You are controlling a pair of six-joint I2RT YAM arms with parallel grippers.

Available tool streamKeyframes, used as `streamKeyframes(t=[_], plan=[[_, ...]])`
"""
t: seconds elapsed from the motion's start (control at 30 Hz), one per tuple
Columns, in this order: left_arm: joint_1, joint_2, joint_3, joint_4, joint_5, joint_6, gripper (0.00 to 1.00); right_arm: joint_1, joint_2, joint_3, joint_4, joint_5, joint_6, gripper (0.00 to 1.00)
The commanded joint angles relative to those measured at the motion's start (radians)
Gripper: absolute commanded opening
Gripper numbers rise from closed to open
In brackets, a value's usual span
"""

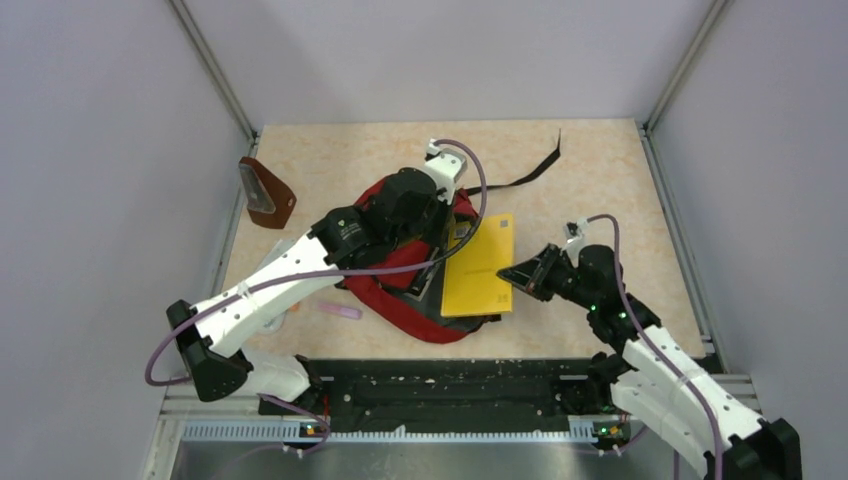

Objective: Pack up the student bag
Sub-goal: Place the book in the student bag.

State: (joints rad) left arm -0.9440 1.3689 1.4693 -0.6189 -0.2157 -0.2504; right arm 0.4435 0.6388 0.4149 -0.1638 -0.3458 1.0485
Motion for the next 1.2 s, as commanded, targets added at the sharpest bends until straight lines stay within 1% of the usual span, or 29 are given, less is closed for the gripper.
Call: streamKeyframes(t=[0.0, 0.1, 0.2, 0.23, 0.3, 0.43, 0.53, 0.6, 0.67, 0.7, 0.77, 0.8, 0.9, 0.93, 0.97, 1.0, 1.03, 1.07, 1.13, 1.17], plan=[[0.009, -0.062, -0.008, 0.11, 0.141, 0.035, 0.0, 0.005, 0.115, 0.059, 0.424, -0.022, 0.082, 0.0], [0.022, -0.07, -0.028, 0.124, 0.171, 0.029, 0.0, 0.043, 0.203, 0.097, 0.508, 0.058, 0.051, 0.0], [0.037, -0.079, -0.039, 0.154, 0.21, -0.01, 0.0, 0.123, 0.272, 0.076, 0.619, 0.208, 0.073, 0.0], [0.04, -0.078, -0.04, 0.165, 0.251, -0.021, 0.0, 0.158, 0.299, 0.065, 0.659, 0.267, 0.072, 0.0], [0.04, -0.073, -0.045, 0.19, 0.29, -0.047, 0.0, 0.226, 0.374, 0.061, 0.706, 0.381, 0.065, 0.0], [0.047, -0.053, -0.054, 0.207, 0.29, -0.077, 0.0, 0.317, 0.522, 0.056, 0.86, 0.536, 0.085, 0.0], [0.051, -0.046, -0.062, 0.217, 0.296, -0.084, 0.0, 0.36, 0.65, 0.09, 0.976, 0.619, 0.056, 0.0], [0.053, -0.05, -0.077, 0.227, 0.29, -0.084, 0.0, 0.38, 0.745, 0.167, 0.973, 0.638, -0.009, 0.0], [0.058, -0.056, -0.091, 0.234, 0.278, -0.085, 0.0, 0.381, 0.841, 0.258, 0.912, 0.584, -0.075, 0.0], [0.062, -0.06, -0.097, 0.235, 0.275, -0.085, 0.0, 0.381, 0.881, 0.29, 0.88, 0.553, -0.097, 0.09], [0.071, -0.073, -0.114, 0.241, 0.269, -0.088, 0.0, 0.382, 0.93, 0.309, 0.847, 0.535, -0.124, 0.37], [0.076, -0.079, -0.122, 0.247, 0.266, -0.09, 0.0, 0.38, 0.937, 0.298, 0.848, 0.536, -0.129, 0.47], [0.091, -0.096, -0.151, 0.262, 0.254, -0.094, 0.01, 0.38, 0.895, 0.234, 0.856, 0.555, -0.155, 0.73], [0.096, -0.098, -0.162, 0.265, 0.249, -0.095, 0.03, 0.381, 0.868, 0.212, 0.842, 0.568, -0.167, 0.77], [0.1, -0.1, -0.168, 0.268, 0.245, -0.096, 0.05, 0.38, 0.833, 0.195, 0.811, 0.585, -0.181, 0.79], [0.103, -0.1, -0.176, 0.271, 0.243, -0.095, 0.09, 0.381, 0.796, 0.173, 0.786, 0.605, -0.197, 0.8], [0.105, -0.101, -0.182, 0.274, 0.244, -0.092, 0.18, 0.38, 0.755, 0.152, 0.752, 0.626, -0.209, 0.81], [0.107, -0.101, -0.188, 0.276, 0.245, -0.086, 0.32, 0.381, 0.708, 0.131, 0.721, 0.649, -0.219, 0.82], [0.111, -0.105, -0.204, 0.283, 0.236, -0.073, 0.63, 0.381, 0.611, 0.08, 0.65, 0.698, -0.234, 0.82], [0.114, -0.108, -0.216, 0.288, 0.228, -0.07, 0.73, 0.381, 0.563, 0.048, 0.614, 0.726, -0.241, 0.82]])
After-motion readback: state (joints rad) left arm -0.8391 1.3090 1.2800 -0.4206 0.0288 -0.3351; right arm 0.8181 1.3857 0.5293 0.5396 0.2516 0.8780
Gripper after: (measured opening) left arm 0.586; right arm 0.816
